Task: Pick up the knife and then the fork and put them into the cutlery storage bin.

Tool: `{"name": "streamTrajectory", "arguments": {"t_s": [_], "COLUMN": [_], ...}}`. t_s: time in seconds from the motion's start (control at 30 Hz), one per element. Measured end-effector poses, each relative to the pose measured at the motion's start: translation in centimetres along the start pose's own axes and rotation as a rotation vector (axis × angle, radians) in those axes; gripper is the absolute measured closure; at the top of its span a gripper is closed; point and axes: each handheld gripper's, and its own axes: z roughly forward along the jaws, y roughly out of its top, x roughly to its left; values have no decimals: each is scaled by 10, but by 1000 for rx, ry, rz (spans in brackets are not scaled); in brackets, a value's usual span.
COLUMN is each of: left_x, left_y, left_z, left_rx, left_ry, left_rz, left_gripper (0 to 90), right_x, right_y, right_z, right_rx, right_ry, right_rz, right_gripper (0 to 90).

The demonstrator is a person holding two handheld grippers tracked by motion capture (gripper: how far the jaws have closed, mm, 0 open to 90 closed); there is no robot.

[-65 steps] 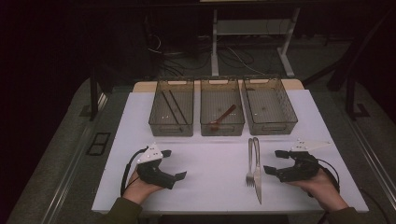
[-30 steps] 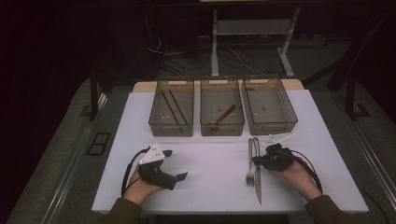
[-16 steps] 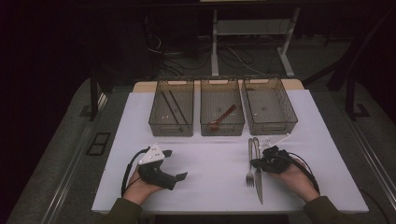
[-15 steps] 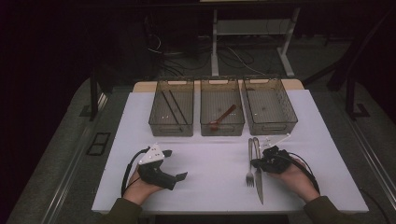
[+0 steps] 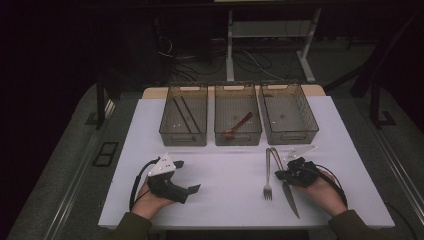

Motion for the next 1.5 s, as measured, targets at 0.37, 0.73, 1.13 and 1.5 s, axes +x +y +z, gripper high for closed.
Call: {"name": "streamTrajectory", "arguments": {"t_s": [0.37, 0.73, 1.13, 1.5], "left_x": [0, -1, -2, -4], "left_y": [0, 0, 1, 1], "left_z": [0, 1, 2, 4], "left_rx": [3, -1, -3, 0], "left_ry": [-10, -15, -27, -41], "left_rz": [4, 5, 9, 15], "left_gripper": [0, 0, 0, 0], "right_x": [-9, -24, -32, -46], "right_y": [-8, -15, -11, 10], "right_z": [-8, -15, -29, -39], "right_rx": [14, 25, -14, 31], "right_ry": [-63, -138, -80, -59], "right_rz": [3, 25, 74, 82], "right_gripper": [890, 890, 766, 588]}}
